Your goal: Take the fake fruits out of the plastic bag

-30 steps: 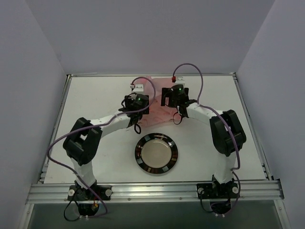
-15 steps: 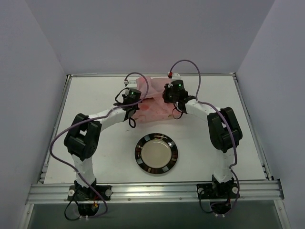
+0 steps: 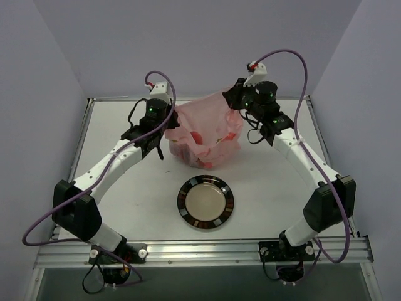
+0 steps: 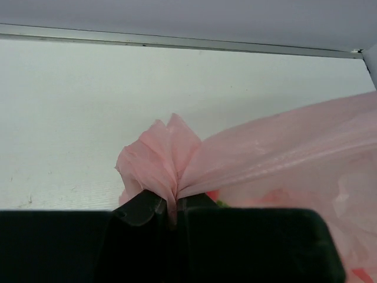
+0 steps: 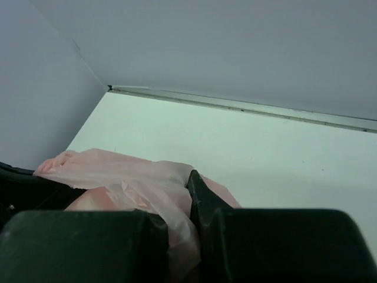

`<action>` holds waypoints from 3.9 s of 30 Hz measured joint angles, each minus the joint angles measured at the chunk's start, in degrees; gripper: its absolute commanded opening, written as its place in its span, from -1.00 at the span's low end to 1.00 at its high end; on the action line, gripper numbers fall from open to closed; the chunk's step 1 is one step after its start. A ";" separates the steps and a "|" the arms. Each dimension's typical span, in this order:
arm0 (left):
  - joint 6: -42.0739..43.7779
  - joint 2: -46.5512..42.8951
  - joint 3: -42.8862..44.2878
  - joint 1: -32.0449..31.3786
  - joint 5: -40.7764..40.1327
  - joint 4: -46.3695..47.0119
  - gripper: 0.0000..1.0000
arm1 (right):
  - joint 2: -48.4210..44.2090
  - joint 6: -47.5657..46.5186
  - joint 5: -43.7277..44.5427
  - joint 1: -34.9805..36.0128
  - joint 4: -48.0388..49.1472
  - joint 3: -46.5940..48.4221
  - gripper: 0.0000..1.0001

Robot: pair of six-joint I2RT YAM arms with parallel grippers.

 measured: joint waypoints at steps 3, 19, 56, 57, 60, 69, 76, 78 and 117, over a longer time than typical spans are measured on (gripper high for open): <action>-0.24 1.62 2.62 1.73 3.21 -1.46 -0.95 | 1.55 0.68 -1.55 -1.77 -1.31 0.66 -1.00; -2.78 13.46 -3.80 5.55 7.17 2.49 -0.95 | 14.82 2.51 -2.23 -3.74 7.93 -14.56 -1.00; -11.72 3.39 -18.29 2.71 1.57 13.90 -0.95 | -15.21 -5.46 15.04 8.57 -14.99 -3.19 -0.33; -11.69 3.41 -17.99 2.71 1.57 13.64 -0.95 | -15.39 -5.70 14.62 9.75 -15.08 -2.60 -0.51; -11.69 3.41 -16.90 2.71 1.62 13.44 -0.95 | -14.91 -5.92 11.65 14.95 -14.88 -1.64 -0.66; -11.54 3.41 -16.46 2.73 1.62 13.42 -0.95 | 0.66 -6.19 10.62 23.82 -13.05 -6.82 -0.75; -11.50 3.15 -17.33 3.13 2.29 13.46 -0.92 | 3.48 -2.62 12.35 24.09 -6.40 -23.21 -0.90; -11.50 2.99 -17.81 3.43 2.89 12.74 -0.73 | 3.39 -1.40 12.22 24.76 -3.69 -26.51 -0.91; -13.60 -10.34 -15.30 -16.22 -20.04 -8.72 0.17 | 3.21 3.34 8.79 22.23 10.49 -31.93 -0.92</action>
